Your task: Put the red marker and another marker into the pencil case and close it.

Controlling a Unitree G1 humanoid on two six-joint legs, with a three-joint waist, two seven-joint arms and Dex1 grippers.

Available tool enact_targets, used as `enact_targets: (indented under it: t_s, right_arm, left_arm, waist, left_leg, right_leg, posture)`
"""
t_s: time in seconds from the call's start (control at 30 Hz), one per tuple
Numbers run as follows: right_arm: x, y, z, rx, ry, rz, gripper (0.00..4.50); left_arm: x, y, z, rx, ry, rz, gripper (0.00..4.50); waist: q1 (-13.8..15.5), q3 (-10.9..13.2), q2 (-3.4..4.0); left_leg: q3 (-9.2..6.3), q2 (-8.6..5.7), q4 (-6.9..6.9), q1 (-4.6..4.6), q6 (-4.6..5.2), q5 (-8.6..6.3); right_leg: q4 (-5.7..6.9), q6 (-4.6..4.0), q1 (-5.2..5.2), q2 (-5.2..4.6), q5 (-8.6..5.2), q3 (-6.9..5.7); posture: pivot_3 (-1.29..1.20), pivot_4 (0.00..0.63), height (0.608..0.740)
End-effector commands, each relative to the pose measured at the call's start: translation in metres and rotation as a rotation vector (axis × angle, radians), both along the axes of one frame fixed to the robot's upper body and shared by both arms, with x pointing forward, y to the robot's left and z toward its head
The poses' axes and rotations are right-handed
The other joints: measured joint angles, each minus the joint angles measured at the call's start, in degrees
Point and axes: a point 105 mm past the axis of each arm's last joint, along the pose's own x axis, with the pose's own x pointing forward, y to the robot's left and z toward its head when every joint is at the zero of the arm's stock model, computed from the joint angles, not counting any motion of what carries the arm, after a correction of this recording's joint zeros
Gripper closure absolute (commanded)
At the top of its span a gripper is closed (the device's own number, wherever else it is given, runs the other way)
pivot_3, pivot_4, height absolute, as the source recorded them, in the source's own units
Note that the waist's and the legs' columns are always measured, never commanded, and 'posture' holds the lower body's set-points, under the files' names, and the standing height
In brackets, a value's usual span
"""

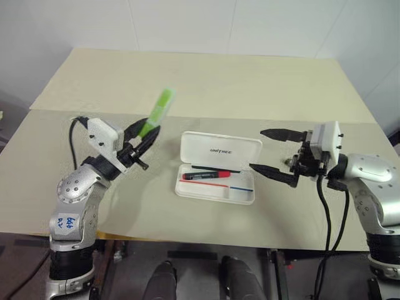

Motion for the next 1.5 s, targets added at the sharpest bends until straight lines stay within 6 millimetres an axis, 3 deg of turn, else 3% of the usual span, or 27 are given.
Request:
enact_targets:
  t_s: [0.03,0.17,0.3,0.5,0.7,1.03,1.5]
  right_arm:
    - [-0.016,-0.011,0.015,-0.003,-0.055,-0.055,0.0]
    - [-0.024,-0.02,0.017,-0.004,-0.063,-0.118,0.0]
    - [-0.03,-0.021,0.019,0.0,-0.073,-0.154,0.0]
    - [-0.038,-0.017,0.019,0.014,-0.081,-0.184,0.0]
    - [-0.044,-0.013,0.022,0.025,-0.09,-0.206,0.0]
    - [-0.047,-0.009,0.025,0.037,-0.1,-0.22,0.0]
    - [-0.047,-0.004,0.026,0.056,-0.11,-0.215,0.0]
  left_arm:
    - [-0.02,-0.024,0.005,0.121,-0.078,-0.271,3.47]
    - [-0.025,-0.038,-0.007,0.205,-0.04,-0.43,3.47]
    - [-0.029,-0.044,-0.035,0.356,0.041,-0.571,3.47]
    - [-0.026,-0.049,-0.063,0.472,0.164,-0.678,3.47]
    - [-0.019,-0.049,-0.078,0.532,0.252,-0.702,3.47]
    - [-0.001,-0.055,-0.081,0.58,0.225,-0.657,3.47]
    - [0.009,-0.056,-0.081,0.624,0.221,-0.652,3.47]
  waist:
    - [0.0,0.0,0.01]
    - [0.0,0.0,0.01]
    - [-0.1,0.0,0.02]
    - [0.1,0.0,0.03]
    - [0.1,0.0,0.03]
    - [0.1,0.0,0.03]
    - [0.1,0.0,0.03]
  left_leg:
    - [-0.01,0.01,-0.01,0.0,0.0,0.0]
    - [0.01,0.0,0.03,0.0,0.02,-0.01]
    - [0.03,0.01,0.03,0.05,0.03,0.01]
    - [0.02,0.01,0.04,0.04,0.05,0.02]
    - [0.0,0.01,0.03,0.0,0.07,0.02]
    - [-0.02,0.01,0.03,0.0,0.07,0.02]
    - [-0.02,0.01,0.03,0.01,0.07,0.03]
  right_leg:
    - [0.01,0.01,-0.01,0.01,-0.01,0.0]
    - [0.0,0.02,0.01,-0.01,-0.01,0.01]
    - [0.03,-0.03,0.02,0.0,-0.04,0.01]
    - [0.03,-0.06,0.02,-0.01,-0.05,0.01]
    - [0.02,-0.04,0.02,0.0,-0.05,0.01]
    - [0.04,-0.05,0.01,0.0,-0.05,0.0]
    - [0.06,-0.01,0.01,0.0,-0.03,0.0]
  posture:
    - [0.0,0.15,0.74]
    - [0.0,0.15,0.74]
    - [0.0,0.15,0.74]
    - [0.0,0.15,0.74]
    - [0.0,0.15,0.74]
    - [0.0,0.15,0.74]
    - [0.0,0.15,0.74]
